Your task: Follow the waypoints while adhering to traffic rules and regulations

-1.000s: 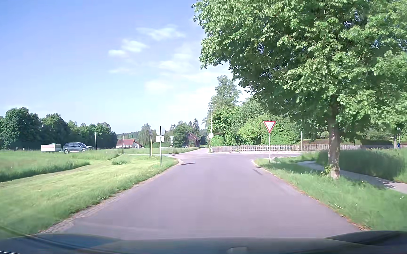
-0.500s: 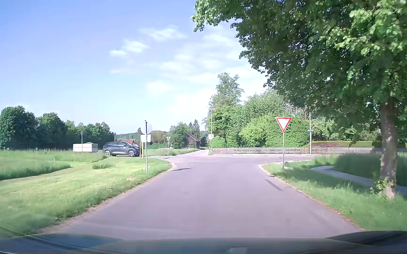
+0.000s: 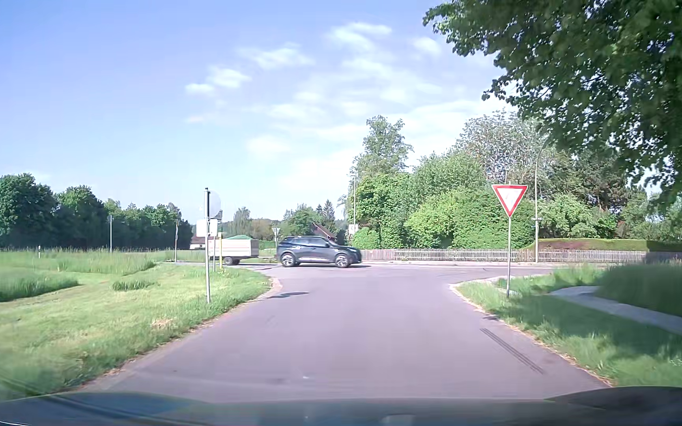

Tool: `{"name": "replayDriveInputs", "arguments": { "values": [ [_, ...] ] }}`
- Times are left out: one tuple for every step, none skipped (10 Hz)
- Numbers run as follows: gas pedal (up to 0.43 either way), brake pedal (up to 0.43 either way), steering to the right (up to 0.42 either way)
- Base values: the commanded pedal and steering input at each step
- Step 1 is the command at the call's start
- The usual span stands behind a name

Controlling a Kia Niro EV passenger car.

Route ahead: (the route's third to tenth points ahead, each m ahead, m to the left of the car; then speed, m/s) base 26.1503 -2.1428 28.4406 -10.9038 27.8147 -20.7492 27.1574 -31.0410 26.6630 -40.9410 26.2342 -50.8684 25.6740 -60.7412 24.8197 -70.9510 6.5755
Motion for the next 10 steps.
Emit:
{"name": "replayDriveInputs", "arguments": {
  "values": [
    [0.0,0.165,-0.001],
    [0.0,0.195,0.0],
    [0.0,0.207,0.001],
    [0.0,0.22,0.002],
    [0.0,0.22,0.003],
    [0.0,0.226,0.003],
    [0.0,0.226,0.004],
    [0.0,0.226,0.005],
    [0.0,0.232,0.005],
    [0.0,0.226,0.005]
  ]
}}
